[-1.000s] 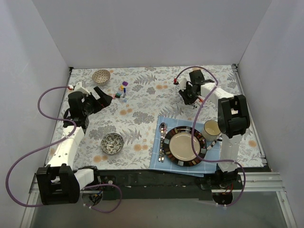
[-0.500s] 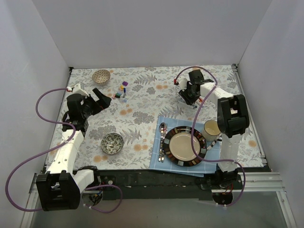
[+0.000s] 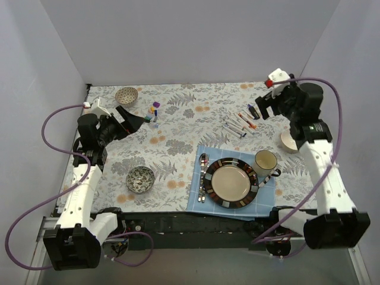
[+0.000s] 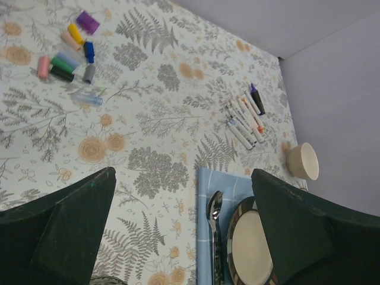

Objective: Open the pen caps

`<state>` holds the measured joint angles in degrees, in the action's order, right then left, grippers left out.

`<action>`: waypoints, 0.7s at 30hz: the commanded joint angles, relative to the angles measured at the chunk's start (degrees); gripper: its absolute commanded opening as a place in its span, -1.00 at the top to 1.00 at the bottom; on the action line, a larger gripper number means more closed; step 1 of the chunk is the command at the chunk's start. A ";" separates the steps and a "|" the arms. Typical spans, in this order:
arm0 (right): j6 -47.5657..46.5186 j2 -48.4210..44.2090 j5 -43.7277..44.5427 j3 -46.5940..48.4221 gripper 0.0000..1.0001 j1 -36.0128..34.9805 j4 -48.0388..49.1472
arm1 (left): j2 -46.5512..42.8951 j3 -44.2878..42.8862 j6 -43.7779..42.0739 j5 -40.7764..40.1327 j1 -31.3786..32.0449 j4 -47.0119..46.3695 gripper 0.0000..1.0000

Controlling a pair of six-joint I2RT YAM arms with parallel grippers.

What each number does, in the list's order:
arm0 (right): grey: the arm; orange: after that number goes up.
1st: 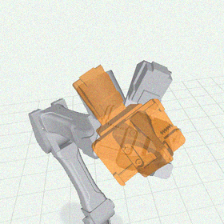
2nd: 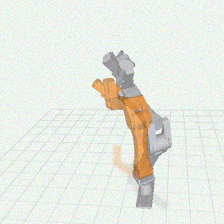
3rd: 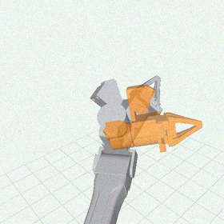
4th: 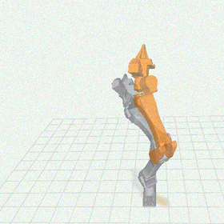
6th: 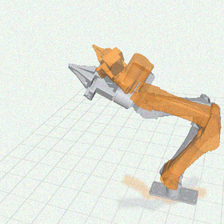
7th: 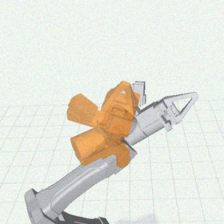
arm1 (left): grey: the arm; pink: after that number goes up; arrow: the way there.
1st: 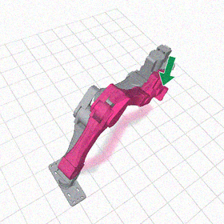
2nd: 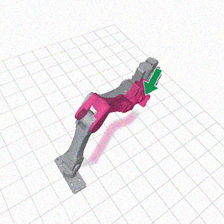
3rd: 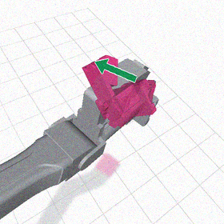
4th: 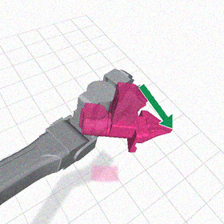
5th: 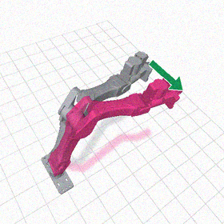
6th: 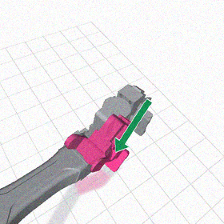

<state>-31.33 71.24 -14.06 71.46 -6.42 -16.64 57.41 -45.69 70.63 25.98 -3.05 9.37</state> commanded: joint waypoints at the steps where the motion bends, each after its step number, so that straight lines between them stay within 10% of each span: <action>1: 10.92 -9.26 -4.39 -7.91 -0.96 5.60 7.77 | -4.49 -5.46 -1.63 2.94 -0.11 1.70 -0.96; 21: 26.06 -22.90 8.53 -0.71 -0.96 8.70 -5.33 | -7.13 -12.67 -2.25 2.59 0.41 5.14 -0.96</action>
<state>-6.09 49.19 -8.10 69.08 2.20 -20.99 51.20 -55.92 68.79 27.40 -2.87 13.76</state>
